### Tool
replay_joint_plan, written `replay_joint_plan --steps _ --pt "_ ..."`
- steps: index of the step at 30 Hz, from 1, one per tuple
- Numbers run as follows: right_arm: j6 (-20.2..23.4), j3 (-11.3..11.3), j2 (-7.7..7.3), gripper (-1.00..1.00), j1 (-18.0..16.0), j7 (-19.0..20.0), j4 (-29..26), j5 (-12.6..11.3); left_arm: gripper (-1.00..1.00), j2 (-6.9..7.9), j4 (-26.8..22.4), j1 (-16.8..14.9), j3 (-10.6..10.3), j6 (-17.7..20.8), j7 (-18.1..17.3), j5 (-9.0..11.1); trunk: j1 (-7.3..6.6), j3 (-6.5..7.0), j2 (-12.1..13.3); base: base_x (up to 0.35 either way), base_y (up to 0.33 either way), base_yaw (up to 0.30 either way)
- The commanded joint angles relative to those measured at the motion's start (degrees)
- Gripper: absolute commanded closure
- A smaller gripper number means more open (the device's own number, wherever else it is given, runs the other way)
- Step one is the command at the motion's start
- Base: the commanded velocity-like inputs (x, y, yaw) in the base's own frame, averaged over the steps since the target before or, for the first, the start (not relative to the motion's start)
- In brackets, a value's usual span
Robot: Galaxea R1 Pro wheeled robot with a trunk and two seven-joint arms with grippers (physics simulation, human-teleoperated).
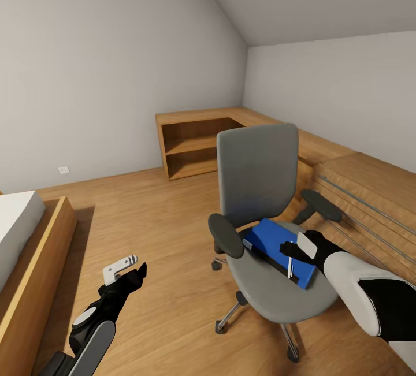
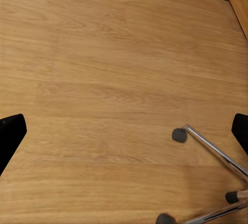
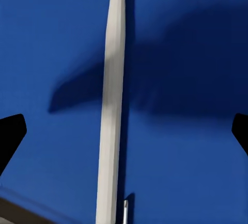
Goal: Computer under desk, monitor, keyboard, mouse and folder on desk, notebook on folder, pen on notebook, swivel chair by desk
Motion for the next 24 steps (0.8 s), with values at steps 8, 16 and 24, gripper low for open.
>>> replay_joint_plan --steps 8,16,24 --pt "0.28 0.47 -0.01 -1.0 -0.01 -0.36 -0.13 -0.54 -1.0 0.06 -0.09 -0.08 -0.12 0.11 0.46 0.36 -0.01 -0.05 -0.03 0.0 0.0 0.0" --pt "0.22 0.47 0.2 -1.0 -0.01 -0.37 -0.13 -0.46 -1.0 0.06 -0.09 -0.07 -0.09 0.11 0.47 0.36 -0.01 -0.05 -0.03 0.0 0.0 0.0" --pt "0.13 0.47 0.26 -1.0 -0.01 -0.44 -0.13 -0.44 -1.0 0.06 -0.09 -0.06 -0.1 0.11 0.47 0.36 -0.01 -0.05 -0.03 0.0 0.0 0.0"
